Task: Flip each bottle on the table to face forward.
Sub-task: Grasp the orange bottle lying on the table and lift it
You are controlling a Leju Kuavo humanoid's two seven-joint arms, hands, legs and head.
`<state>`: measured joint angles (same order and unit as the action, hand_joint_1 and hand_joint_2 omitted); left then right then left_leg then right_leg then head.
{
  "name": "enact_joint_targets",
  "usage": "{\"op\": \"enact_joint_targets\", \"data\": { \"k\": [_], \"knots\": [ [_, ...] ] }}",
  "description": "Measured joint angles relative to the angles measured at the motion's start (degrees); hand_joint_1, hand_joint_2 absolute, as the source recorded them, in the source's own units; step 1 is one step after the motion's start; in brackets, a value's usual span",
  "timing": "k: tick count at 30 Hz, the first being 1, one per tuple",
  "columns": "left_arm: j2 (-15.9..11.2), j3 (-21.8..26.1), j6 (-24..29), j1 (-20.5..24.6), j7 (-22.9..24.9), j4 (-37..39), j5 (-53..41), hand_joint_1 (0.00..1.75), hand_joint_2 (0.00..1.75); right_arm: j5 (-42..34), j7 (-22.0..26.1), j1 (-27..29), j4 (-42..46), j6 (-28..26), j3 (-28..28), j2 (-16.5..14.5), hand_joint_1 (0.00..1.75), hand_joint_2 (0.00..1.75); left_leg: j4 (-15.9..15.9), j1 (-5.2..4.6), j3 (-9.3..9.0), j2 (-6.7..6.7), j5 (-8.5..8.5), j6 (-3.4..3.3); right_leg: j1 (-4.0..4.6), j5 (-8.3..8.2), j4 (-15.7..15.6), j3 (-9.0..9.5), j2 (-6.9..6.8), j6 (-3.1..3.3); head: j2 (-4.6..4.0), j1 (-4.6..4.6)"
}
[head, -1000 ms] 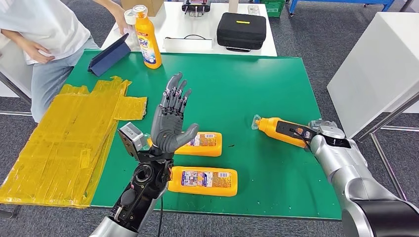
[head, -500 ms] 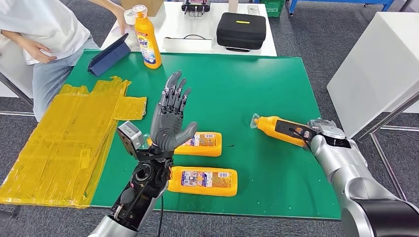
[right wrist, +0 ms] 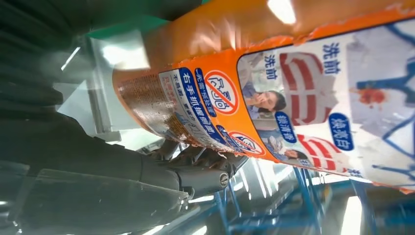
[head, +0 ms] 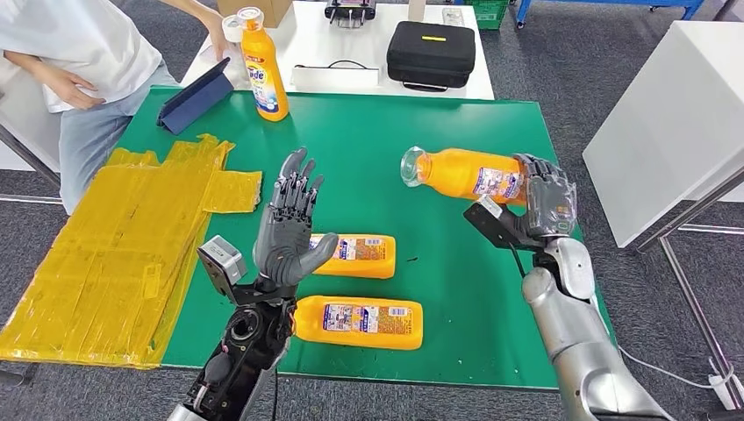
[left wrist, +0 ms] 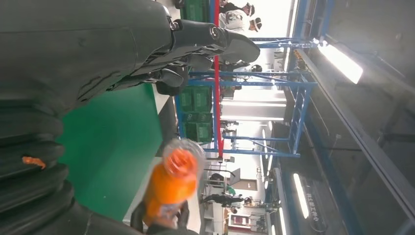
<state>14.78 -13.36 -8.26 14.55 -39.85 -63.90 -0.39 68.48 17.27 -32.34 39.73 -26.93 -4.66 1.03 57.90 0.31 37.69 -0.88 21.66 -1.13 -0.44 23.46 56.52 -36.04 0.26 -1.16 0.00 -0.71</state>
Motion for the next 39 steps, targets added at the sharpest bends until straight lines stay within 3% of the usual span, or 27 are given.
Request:
{"op": "enact_joint_targets", "data": {
  "k": [7,17,28,35,39],
  "knots": [
    [0.0,0.0,0.4,-0.5,0.2,-0.3,-0.5,0.00,1.75,-8.2,4.0,9.1,16.5,-4.5,-0.2,-1.0,1.75,1.75,0.0,-0.02,0.00,0.00,0.01,0.00,-0.03,0.00,0.0,0.00,0.00,-0.01,0.00,-0.01],
    [0.4,-0.2,0.9,0.5,0.9,1.0,-2.6,0.00,1.75,-17.6,9.2,15.2,26.9,-1.2,-5.6,-4.5,1.75,1.75,0.0,0.01,-0.06,0.09,0.00,0.02,0.03,-0.01,0.0,-0.02,0.06,0.01,0.00,0.00],
    [2.3,-1.7,0.5,1.6,1.0,2.9,-3.4,0.00,1.75,-29.2,13.2,15.6,28.0,9.8,-9.4,-10.0,1.75,1.75,0.0,-0.01,-0.05,0.23,0.00,0.02,0.00,-0.01,0.0,-0.03,0.10,0.01,-0.01,0.01],
    [3.0,-2.1,-0.2,2.3,1.5,3.5,-3.5,0.00,1.75,-34.8,14.9,14.4,23.1,15.5,-9.8,-12.2,1.75,1.75,0.0,-0.01,-0.06,0.23,-0.01,0.02,0.01,-0.01,0.0,-0.03,0.09,0.01,-0.01,0.00],
    [3.2,-2.6,2.2,2.9,1.3,3.7,-5.0,0.00,1.75,-37.0,15.2,13.8,20.6,19.3,-10.8,-12.9,1.75,1.75,0.0,-0.01,-0.06,0.24,-0.01,0.02,0.02,-0.02,0.0,-0.03,0.10,0.01,0.00,0.01]
  ]
}}
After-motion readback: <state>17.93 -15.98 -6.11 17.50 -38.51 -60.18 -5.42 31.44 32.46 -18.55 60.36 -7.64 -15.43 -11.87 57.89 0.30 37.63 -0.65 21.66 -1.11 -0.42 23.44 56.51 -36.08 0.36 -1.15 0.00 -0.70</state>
